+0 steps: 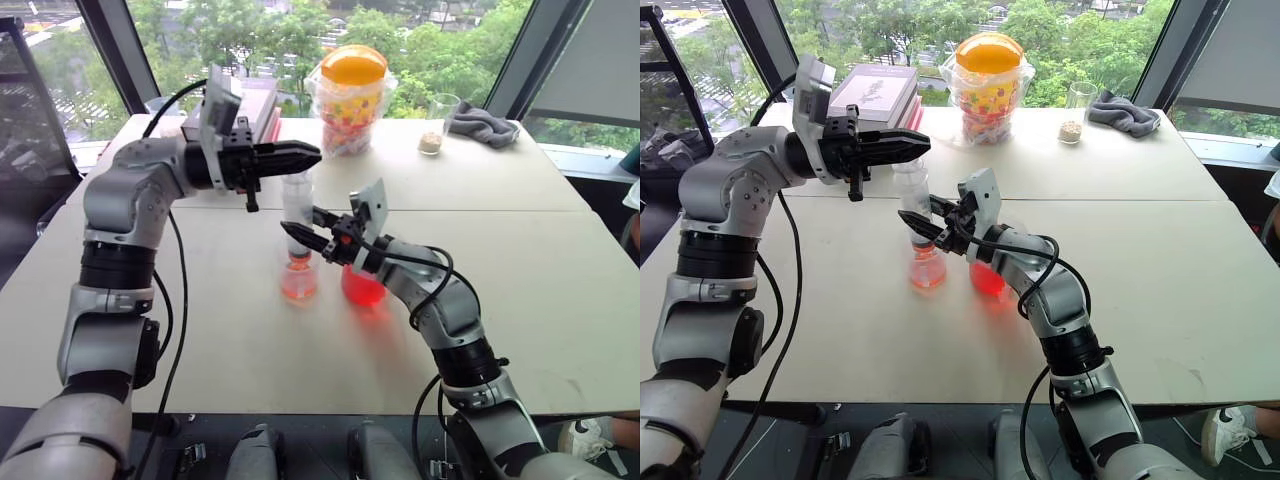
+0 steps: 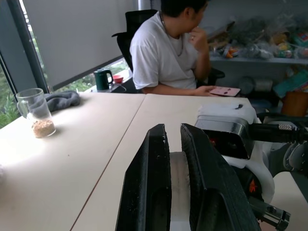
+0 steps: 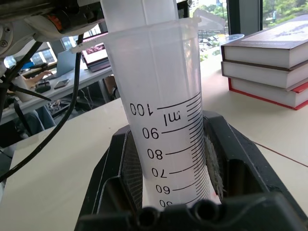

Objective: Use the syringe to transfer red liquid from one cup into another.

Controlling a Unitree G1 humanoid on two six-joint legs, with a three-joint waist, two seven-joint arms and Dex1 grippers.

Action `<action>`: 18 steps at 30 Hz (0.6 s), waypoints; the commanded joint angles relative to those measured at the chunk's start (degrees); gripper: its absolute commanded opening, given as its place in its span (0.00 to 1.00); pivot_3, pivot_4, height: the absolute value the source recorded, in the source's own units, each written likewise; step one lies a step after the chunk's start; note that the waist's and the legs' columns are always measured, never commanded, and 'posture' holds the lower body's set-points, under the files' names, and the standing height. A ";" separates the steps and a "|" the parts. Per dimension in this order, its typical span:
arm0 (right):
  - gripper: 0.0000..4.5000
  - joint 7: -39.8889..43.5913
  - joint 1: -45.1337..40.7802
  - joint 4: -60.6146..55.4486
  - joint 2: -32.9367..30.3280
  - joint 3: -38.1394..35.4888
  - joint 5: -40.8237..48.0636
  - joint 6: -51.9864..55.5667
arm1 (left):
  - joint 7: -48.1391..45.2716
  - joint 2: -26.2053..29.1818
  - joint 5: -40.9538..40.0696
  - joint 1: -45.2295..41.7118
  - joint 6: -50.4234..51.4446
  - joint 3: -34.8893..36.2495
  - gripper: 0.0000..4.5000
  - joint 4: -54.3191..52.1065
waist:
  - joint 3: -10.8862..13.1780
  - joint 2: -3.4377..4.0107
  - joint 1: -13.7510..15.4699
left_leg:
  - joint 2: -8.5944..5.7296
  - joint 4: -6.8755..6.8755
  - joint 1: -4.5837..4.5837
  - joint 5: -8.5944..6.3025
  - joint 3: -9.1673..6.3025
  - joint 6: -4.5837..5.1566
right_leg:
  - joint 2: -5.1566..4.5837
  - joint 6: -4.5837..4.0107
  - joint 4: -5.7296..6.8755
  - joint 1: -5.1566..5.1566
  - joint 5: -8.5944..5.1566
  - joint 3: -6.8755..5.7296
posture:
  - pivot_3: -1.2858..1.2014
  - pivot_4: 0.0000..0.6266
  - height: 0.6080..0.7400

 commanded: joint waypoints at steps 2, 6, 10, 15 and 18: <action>0.31 -1.91 -5.74 -5.32 -0.12 -6.42 3.10 -1.84 | -0.73 0.91 1.33 3.62 1.62 -2.62 0.01 -2.13 | 0.00 0.00 -0.06 | 0.00 0.00 0.01 0.00 0.00 0.00 | 0.00 0.00 0.00 0.00 0.00 0.00 | 0.52 0.24 1.00; 0.31 -2.18 -7.14 -5.41 -0.56 -7.49 3.89 -1.02 | -0.25 0.71 1.51 4.59 1.66 -2.90 0.01 -2.60 | 0.00 0.00 -0.02 | 0.00 0.00 0.01 0.00 0.00 0.00 | 0.00 0.00 0.00 0.00 0.00 0.00 | 0.52 0.24 1.00; 0.31 -2.29 -7.48 -5.52 -0.72 -7.49 4.13 -0.33 | 0.65 0.25 1.69 4.81 1.51 -3.01 0.01 -2.69 | 0.00 0.00 0.06 | 0.00 0.00 0.00 0.00 0.01 0.00 | -0.01 0.00 -0.01 0.01 0.00 0.00 | 0.52 0.24 1.00; 0.31 -1.51 -4.65 -5.17 -0.79 -5.47 3.66 0.61 | 1.77 0.60 -0.24 1.05 3.70 -0.37 0.01 -1.14 | 0.00 0.00 0.03 | 0.00 0.00 0.00 0.00 0.01 0.00 | 0.00 0.00 -0.01 0.01 0.00 0.00 | 0.52 0.24 1.00; 0.31 -1.06 -3.91 -5.10 -0.74 -4.98 3.61 0.80 | 1.64 1.27 -0.18 0.24 3.99 0.09 0.01 -0.33 | 0.00 0.00 0.02 | 0.00 0.00 0.00 0.00 0.01 0.00 | 0.00 0.00 -0.01 0.01 0.00 0.00 | 0.52 0.24 1.00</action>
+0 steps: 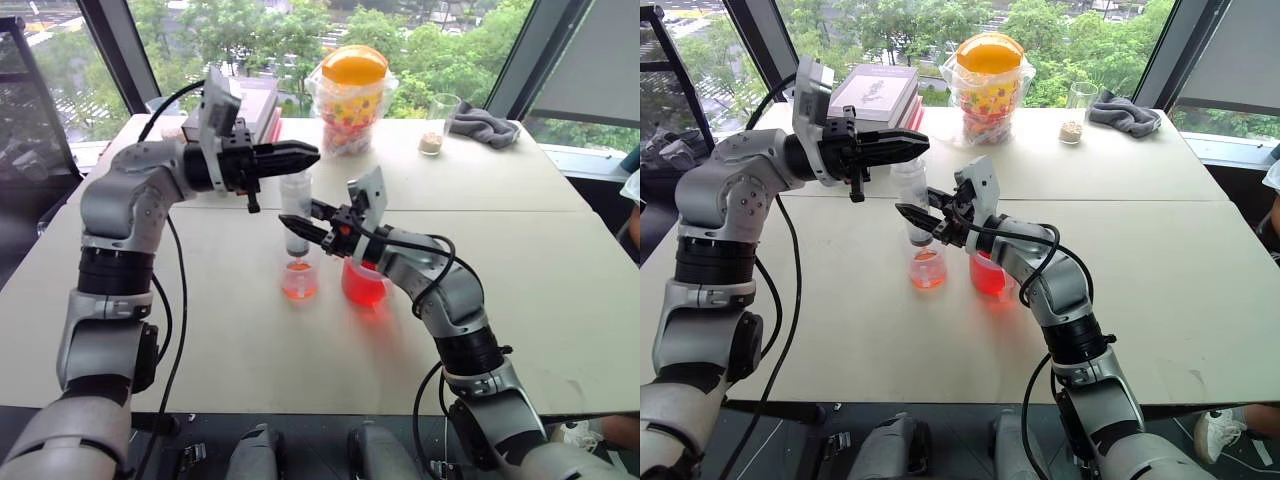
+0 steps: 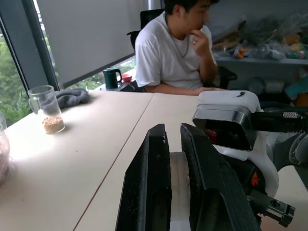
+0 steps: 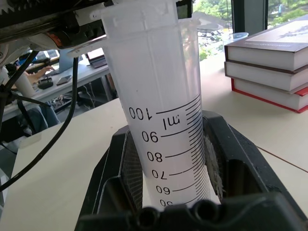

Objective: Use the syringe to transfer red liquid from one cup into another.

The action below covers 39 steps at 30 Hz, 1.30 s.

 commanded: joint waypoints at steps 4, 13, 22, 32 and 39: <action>0.31 -0.62 -0.57 -4.88 0.45 -3.97 2.28 -2.10 | -1.00 3.46 0.51 -1.16 1.20 1.53 0.48 3.59 | 0.01 0.02 -0.18 | 0.02 -0.01 0.00 0.00 -0.01 0.00 | 0.02 0.00 0.00 -0.01 0.00 0.00 | 0.52 0.24 1.00; 0.31 -0.11 -0.47 -5.26 0.25 -3.99 2.34 -0.70 | -5.65 9.23 -1.60 4.32 2.77 2.99 0.99 0.66 | 0.01 0.02 -0.12 | 0.02 -0.04 -0.02 0.00 0.01 0.00 | 0.00 0.00 -0.01 -0.05 0.00 0.00 | 0.52 0.24 1.00; 0.31 -2.39 -4.68 -6.98 -0.57 -8.12 6.00 4.17 | -5.78 10.36 -2.30 10.86 3.48 3.10 0.99 -4.89 | 0.02 0.01 0.03 | 0.01 -0.02 -0.02 0.00 0.03 0.00 | -0.04 -0.03 0.00 -0.04 -0.01 0.00 | 0.52 0.24 1.00; 0.31 -20.26 -30.01 2.69 -21.61 -28.80 17.70 50.12 | -6.04 6.00 -1.55 10.94 1.15 0.96 0.99 -5.05 | 0.02 0.02 0.32 | 0.01 -0.10 -0.04 -0.01 0.07 0.00 | -0.12 -0.08 -0.07 -0.07 -0.03 -0.01 | 0.52 0.24 1.00; 0.31 -17.60 -29.14 15.61 -36.30 -16.51 16.87 63.31 | -5.06 3.56 -1.26 12.00 -0.78 0.38 0.99 -5.32 | 0.02 0.03 -0.61 | -0.03 -0.17 -0.07 -0.10 0.17 0.16 | -0.21 -0.24 -0.25 -0.16 -0.11 0.14 | 0.52 0.24 1.00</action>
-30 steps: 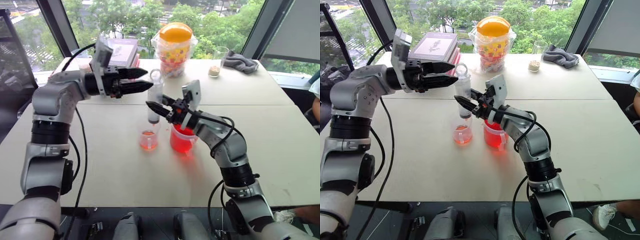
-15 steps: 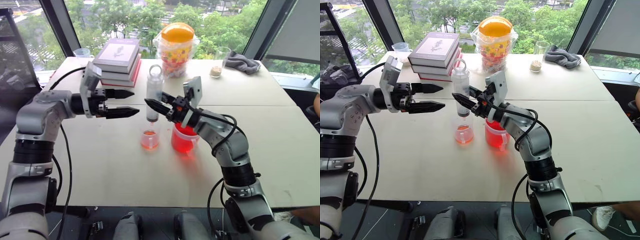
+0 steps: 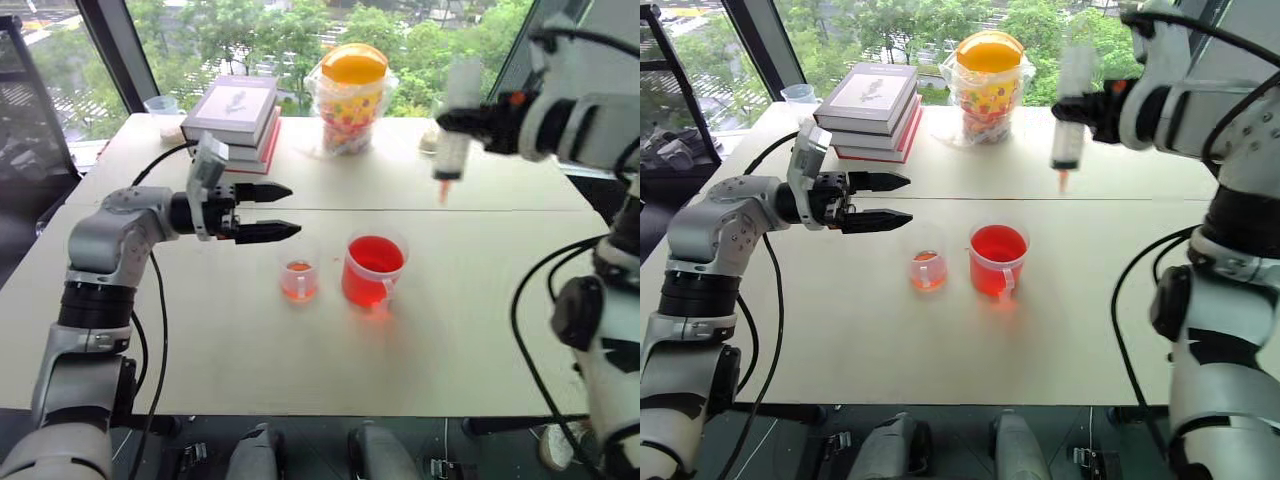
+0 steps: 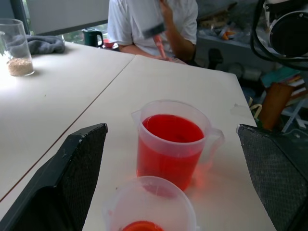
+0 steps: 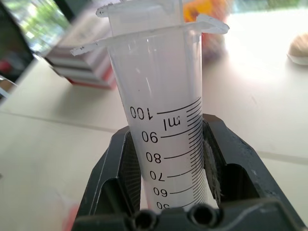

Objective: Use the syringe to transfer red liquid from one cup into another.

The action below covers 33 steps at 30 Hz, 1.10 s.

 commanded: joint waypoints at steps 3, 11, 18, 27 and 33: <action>0.31 3.26 4.90 7.34 -4.24 7.44 -1.05 0.55 | 0.78 -0.82 0.02 0.60 -2.23 0.50 0.99 -1.84 | 0.00 0.00 -0.44 | -0.01 0.00 -0.01 0.00 0.01 0.00 | 0.03 0.02 0.01 0.00 0.01 -0.01 | 0.52 0.24 1.00; 0.31 8.22 8.93 17.43 -2.21 15.58 -7.22 -1.89 | 1.82 -0.82 -0.72 1.70 -1.89 1.11 0.99 -4.34 | 0.00 0.01 -0.98 | -0.01 0.04 -0.09 0.00 -0.01 0.00 | 0.07 0.21 0.01 -0.03 0.11 -0.01 | 0.52 0.24 1.00; 0.31 11.72 10.33 22.25 -0.16 19.78 -11.89 -6.11 | 3.18 -0.73 -1.03 2.55 -1.13 1.22 0.99 -6.70 | 0.00 0.00 -0.94 | 0.00 0.04 -0.09 0.00 -0.02 0.00 | 0.08 0.22 0.01 -0.03 0.11 -0.02 | 0.52 0.24 1.00; 0.99 16.10 12.73 9.47 -4.67 15.58 -10.50 -3.84 | 3.18 -0.65 -1.62 1.86 -0.05 0.73 1.00 -7.83 | 0.02 0.03 -0.67 | 0.00 0.04 -0.11 0.00 -0.03 0.00 | 0.09 0.23 0.01 -0.03 0.11 -0.02 | 0.52 0.24 1.00; 0.99 25.04 23.62 -16.97 -18.03 7.85 -5.30 -11.44 | 2.81 0.64 -2.01 2.31 0.71 0.85 1.00 -8.52 | 0.02 0.04 0.53 | 0.00 0.03 -0.22 -0.01 -0.07 0.00 | 0.09 0.24 -0.07 -0.10 0.10 -0.08 | 0.52 0.24 1.00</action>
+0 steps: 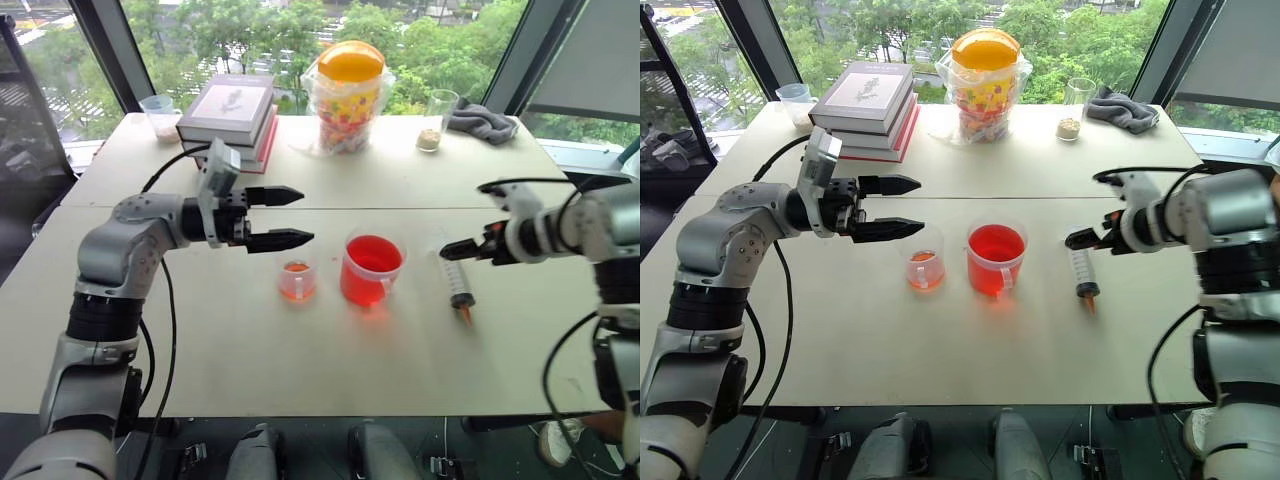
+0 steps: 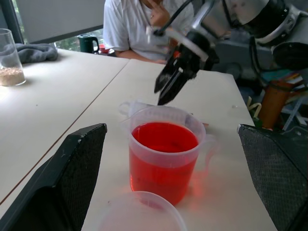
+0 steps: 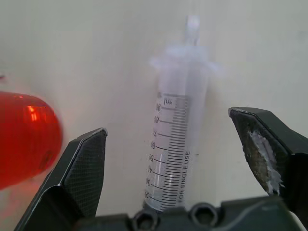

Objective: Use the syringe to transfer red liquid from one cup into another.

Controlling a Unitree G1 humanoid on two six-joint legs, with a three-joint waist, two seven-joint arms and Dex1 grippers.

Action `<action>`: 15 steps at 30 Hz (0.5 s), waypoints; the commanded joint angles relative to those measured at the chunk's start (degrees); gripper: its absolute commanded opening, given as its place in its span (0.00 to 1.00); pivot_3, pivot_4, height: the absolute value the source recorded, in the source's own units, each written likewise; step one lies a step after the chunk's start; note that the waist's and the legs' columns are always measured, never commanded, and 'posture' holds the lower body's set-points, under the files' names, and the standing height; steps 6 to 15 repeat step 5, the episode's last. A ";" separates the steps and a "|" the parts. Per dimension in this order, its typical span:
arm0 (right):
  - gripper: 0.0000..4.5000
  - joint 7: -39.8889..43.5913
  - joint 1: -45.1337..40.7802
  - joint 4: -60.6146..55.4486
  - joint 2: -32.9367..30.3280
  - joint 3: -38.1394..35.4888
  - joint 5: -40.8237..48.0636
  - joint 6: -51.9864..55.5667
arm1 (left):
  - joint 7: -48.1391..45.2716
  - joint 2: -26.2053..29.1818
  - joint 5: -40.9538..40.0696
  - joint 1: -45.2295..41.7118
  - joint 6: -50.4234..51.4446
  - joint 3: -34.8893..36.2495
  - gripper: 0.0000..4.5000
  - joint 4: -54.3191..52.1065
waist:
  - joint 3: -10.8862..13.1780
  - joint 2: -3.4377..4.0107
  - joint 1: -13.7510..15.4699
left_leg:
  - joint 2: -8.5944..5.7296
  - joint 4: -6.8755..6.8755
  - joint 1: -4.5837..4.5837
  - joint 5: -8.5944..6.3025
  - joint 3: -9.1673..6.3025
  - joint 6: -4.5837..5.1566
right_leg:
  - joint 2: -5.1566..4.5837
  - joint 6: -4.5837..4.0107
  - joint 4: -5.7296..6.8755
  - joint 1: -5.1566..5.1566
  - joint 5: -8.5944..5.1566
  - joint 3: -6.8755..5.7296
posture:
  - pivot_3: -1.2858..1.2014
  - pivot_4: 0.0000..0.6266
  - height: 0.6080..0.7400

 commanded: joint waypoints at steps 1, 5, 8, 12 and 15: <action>0.99 6.86 7.58 -15.27 -5.98 -7.82 3.98 -6.96 | -0.18 1.41 -0.65 -0.28 0.14 0.74 1.00 -2.26 | 0.00 0.00 0.28 | 0.00 0.00 0.00 0.00 -0.02 0.00 | 0.01 0.00 -0.02 0.01 0.00 -0.01 | 0.52 0.24 1.00; 0.99 12.01 20.74 -29.22 -8.26 -19.94 8.26 -10.81 | -0.29 2.01 -1.09 -0.76 1.18 0.50 1.00 -2.07 | 0.00 -0.01 0.46 | 0.00 0.04 0.02 0.00 -0.05 0.00 | 0.01 0.00 0.00 0.07 -0.01 -0.02 | 0.52 0.24 1.00; 0.99 12.01 20.74 -29.22 -8.26 -19.94 8.26 -10.81 | -0.29 2.01 -1.09 -0.76 1.18 0.50 1.00 -2.07 | 0.00 -0.01 0.46 | 0.00 0.04 0.02 0.00 -0.05 0.00 | 0.01 0.00 0.00 0.07 -0.01 -0.02 | 0.52 0.24 1.00; 0.99 12.01 20.74 -29.22 -8.26 -19.94 8.26 -10.81 | -0.29 2.01 -1.09 -0.76 1.18 0.50 1.00 -2.07 | 0.00 -0.01 0.46 | 0.00 0.04 0.02 0.00 -0.05 0.00 | 0.01 0.00 0.00 0.07 -0.01 -0.02 | 0.52 0.24 1.00; 0.99 12.01 20.74 -29.22 -8.26 -19.94 8.26 -10.81 | -0.29 2.01 -1.09 -0.76 1.18 0.50 1.00 -2.07 | 0.00 -0.01 0.46 | 0.00 0.04 0.02 0.00 -0.05 0.00 | 0.01 0.00 0.00 0.07 -0.01 -0.02 | 0.52 0.24 1.00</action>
